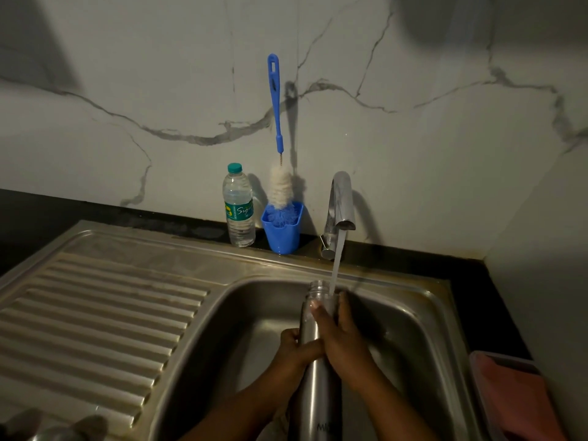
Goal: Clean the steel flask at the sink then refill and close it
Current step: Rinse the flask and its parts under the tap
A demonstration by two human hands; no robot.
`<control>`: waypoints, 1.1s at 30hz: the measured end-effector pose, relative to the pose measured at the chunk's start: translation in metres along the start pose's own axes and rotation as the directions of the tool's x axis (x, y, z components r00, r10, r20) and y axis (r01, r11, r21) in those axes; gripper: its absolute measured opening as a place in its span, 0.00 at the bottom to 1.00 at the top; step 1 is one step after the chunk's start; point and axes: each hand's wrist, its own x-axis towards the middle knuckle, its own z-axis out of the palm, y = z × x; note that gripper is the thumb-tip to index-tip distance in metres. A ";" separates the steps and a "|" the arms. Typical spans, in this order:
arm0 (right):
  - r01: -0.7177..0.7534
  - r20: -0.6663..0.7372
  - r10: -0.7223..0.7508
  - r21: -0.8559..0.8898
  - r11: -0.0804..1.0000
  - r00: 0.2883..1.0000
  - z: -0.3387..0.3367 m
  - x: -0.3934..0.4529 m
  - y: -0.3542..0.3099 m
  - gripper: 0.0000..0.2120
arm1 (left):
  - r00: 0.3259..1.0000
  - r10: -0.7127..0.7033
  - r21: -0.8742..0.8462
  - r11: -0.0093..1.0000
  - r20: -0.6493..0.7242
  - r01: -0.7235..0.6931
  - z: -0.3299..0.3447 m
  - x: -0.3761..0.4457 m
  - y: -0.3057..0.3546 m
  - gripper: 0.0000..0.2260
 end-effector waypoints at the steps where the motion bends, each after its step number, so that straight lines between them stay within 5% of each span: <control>1: -0.024 -0.001 0.024 0.023 0.999 1.000 -0.003 0.002 0.000 0.43 | 1.000 -0.017 0.000 1.000 0.005 0.017 0.001 0.000 0.000 0.38; 6: 0.128 -0.002 -0.131 -0.201 0.971 0.991 -0.002 -0.006 -0.002 0.53 | 0.988 -0.042 -0.063 0.997 0.147 0.052 0.000 -0.002 0.016 0.19; 11: -0.009 -0.001 0.009 -0.103 0.995 1.000 -0.005 -0.002 -0.006 0.46 | 0.998 -0.029 -0.041 0.999 0.048 0.031 0.008 0.000 0.013 0.34; 14: 0.106 0.039 -0.100 -0.176 0.979 0.994 0.001 -0.010 -0.007 0.46 | 0.998 -0.031 -0.073 0.997 -0.050 0.028 0.007 0.007 0.009 0.41; 19: -0.058 -0.027 0.056 -0.085 0.995 0.998 -0.009 -0.005 -0.008 0.44 | 0.997 -0.032 -0.026 0.999 0.074 0.034 -0.001 0.008 0.018 0.23; 22: 0.106 0.026 -0.103 -0.320 0.941 0.994 -0.003 -0.012 -0.008 0.46 | 0.996 -0.046 -0.061 0.997 0.075 0.050 0.003 0.006 0.021 0.20; 24: 0.250 0.159 -0.194 -0.547 0.799 0.968 0.003 -0.022 -0.006 0.51 | 0.999 0.024 -0.113 0.993 0.043 -0.019 0.003 0.010 0.020 0.17; 27: 0.284 0.276 -0.117 -0.703 0.653 0.954 0.003 -0.033 0.000 0.58 | 1.000 0.000 -0.248 0.969 -0.015 -0.004 -0.001 0.018 0.033 0.19; 31: 0.235 0.270 -0.074 -0.632 0.739 0.960 -0.006 -0.043 0.009 0.48 | 0.998 -0.056 -0.215 0.975 -0.011 0.052 -0.002 0.032 0.045 0.24; 33: 0.114 0.178 -0.035 -0.456 0.883 0.983 -0.006 -0.038 0.006 0.39 | 1.000 0.005 -0.175 0.984 -0.018 -0.008 0.002 0.036 0.045 0.29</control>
